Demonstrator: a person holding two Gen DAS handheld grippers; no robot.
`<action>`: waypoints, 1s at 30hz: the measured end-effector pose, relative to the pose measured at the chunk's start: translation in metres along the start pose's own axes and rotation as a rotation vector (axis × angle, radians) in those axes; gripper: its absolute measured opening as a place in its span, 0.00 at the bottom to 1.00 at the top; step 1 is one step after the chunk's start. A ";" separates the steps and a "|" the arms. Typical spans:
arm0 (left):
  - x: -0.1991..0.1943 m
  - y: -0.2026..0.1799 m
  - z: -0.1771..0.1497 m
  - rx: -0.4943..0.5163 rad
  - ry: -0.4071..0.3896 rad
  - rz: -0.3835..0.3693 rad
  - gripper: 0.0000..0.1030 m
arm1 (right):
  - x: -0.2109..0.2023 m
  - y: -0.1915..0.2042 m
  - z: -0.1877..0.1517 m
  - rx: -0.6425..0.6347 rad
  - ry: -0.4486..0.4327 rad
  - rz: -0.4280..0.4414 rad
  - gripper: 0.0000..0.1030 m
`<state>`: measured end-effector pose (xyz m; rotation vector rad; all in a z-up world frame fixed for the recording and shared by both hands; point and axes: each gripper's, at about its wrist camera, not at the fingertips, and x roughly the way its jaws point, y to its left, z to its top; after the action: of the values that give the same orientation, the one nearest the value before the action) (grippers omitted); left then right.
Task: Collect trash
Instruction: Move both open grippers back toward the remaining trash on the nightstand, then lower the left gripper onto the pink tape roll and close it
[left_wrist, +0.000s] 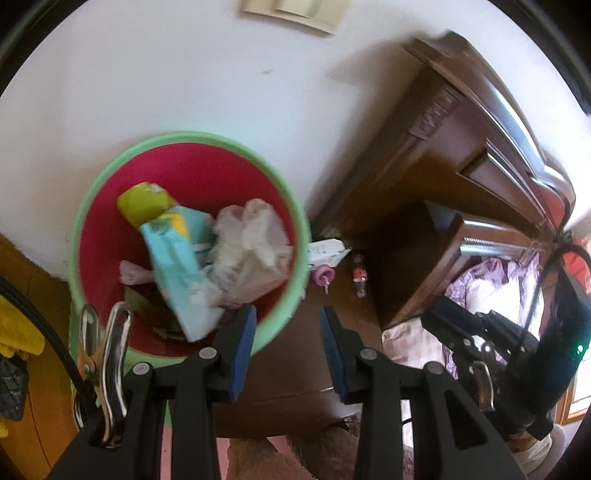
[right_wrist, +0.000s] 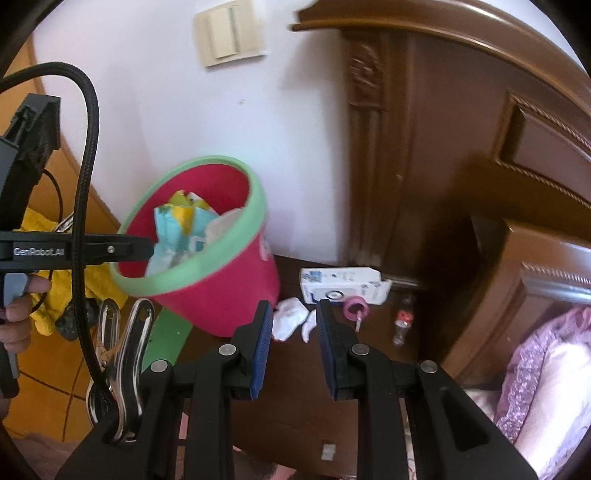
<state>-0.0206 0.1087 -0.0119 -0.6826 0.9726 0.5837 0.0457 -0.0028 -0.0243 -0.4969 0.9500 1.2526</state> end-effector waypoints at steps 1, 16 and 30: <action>0.001 -0.006 0.000 0.013 0.002 0.000 0.36 | 0.000 -0.005 -0.002 0.005 0.003 -0.003 0.24; 0.073 -0.081 -0.023 0.053 0.122 0.019 0.35 | 0.009 -0.078 -0.048 0.075 0.095 0.001 0.24; 0.188 -0.096 -0.039 0.120 0.133 0.062 0.35 | 0.050 -0.118 -0.095 0.084 0.217 0.008 0.25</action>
<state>0.1105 0.0436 -0.1690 -0.5917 1.1471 0.5350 0.1270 -0.0806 -0.1370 -0.5712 1.1836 1.1761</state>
